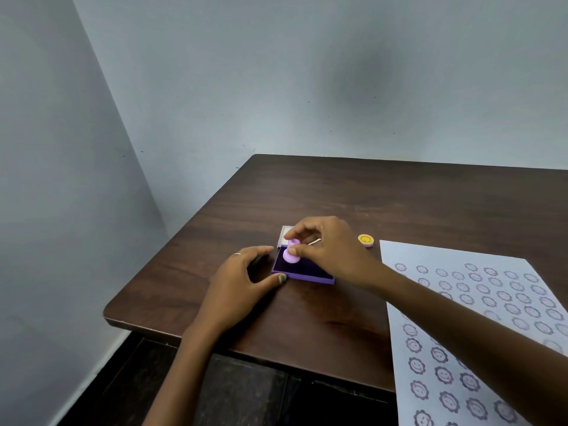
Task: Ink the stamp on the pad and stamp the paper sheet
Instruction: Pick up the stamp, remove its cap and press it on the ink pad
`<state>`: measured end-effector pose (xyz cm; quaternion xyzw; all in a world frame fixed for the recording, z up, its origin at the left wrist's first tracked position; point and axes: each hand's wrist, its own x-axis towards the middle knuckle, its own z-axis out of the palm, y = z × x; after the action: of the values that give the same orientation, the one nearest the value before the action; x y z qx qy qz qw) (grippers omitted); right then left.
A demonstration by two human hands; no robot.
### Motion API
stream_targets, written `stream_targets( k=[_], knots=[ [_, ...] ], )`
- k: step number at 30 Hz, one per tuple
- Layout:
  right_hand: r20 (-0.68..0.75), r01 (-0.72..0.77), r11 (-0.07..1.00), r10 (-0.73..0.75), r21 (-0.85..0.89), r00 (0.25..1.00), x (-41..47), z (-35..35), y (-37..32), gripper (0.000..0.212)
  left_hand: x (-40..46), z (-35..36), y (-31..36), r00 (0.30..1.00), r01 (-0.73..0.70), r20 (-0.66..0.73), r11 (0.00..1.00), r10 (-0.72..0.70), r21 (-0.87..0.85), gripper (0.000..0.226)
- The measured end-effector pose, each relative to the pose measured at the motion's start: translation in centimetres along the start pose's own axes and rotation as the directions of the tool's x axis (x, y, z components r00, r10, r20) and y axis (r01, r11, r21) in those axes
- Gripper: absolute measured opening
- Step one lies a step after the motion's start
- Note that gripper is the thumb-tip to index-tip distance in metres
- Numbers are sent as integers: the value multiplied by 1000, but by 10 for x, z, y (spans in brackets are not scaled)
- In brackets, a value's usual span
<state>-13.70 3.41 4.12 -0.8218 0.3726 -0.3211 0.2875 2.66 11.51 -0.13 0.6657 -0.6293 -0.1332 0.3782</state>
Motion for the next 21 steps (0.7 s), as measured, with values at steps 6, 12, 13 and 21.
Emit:
stream_targets(
  k=[6,12,13,21],
  knots=[
    [49,39,998,-37,-52,998,1,8,-5,19,0,2,0,1000,8,-21,1000,-8,3,44],
    [72,132,986,-125,-98,990,0,11,-4,18,0,2,2,1000,5,-22,1000,-4,20,43],
    [69,146,984,-139,-106,988,-1,12,-3,17,-1,3,2,1000,3,-26,1000,-2,18,42],
    [92,59,990,-47,-127,995,13,11,-3,20,1,4,3,999,3,-41,1000,-2,3,41]
  ],
)
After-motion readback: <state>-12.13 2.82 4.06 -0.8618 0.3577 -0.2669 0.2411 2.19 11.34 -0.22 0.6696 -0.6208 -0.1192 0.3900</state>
